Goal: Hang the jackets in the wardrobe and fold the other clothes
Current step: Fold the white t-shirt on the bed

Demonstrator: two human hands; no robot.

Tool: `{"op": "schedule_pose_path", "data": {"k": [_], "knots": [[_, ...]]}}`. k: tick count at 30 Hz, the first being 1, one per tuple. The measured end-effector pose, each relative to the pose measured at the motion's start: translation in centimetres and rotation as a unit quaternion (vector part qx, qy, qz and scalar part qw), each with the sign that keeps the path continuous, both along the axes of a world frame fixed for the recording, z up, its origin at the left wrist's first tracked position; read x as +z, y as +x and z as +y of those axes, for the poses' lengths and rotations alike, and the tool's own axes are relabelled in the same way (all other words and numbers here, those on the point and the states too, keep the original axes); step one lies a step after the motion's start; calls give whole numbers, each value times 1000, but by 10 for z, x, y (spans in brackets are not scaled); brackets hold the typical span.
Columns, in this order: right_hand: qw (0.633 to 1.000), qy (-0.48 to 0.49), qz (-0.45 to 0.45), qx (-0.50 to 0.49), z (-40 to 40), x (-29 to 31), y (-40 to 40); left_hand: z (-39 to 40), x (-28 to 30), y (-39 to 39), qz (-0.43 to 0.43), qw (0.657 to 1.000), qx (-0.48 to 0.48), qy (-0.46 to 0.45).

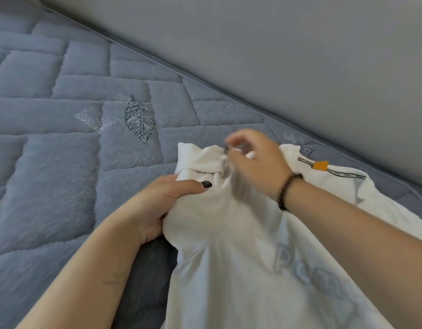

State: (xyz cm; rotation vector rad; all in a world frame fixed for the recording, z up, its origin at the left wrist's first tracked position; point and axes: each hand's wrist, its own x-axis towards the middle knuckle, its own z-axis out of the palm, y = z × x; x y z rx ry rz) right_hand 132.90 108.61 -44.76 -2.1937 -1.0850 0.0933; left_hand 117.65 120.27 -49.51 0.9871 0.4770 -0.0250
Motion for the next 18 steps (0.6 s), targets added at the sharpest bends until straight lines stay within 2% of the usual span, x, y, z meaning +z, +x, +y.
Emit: {"op": "schedule_pose_path", "data": {"k": [3,5,7,9,11,13,15,17,18], "knots": [[970,-218,82,69,65,9,1,5,2,0,-33,998,47,16],[943,-287,138,93,84,13,3,11,4,-3,-62,995,70,28],[948,-248,177,93,93,17,8,15,7,-6,-94,992,72,35],[967,-121,216,54,96,20,15,17,8,-9,-128,989,69,32],[965,-15,259,-19,94,21,24,19,8,-9,-129,984,119,38],[951,4,299,-82,86,21,31,24,8,-8,-70,971,224,41],[926,11,357,-122,78,21,36,26,10,-7,-23,957,289,26],[898,61,417,-124,68,21,36,22,14,-7,-46,956,287,38],[887,101,438,-108,64,23,36,19,17,-9,-86,960,263,51]]}}
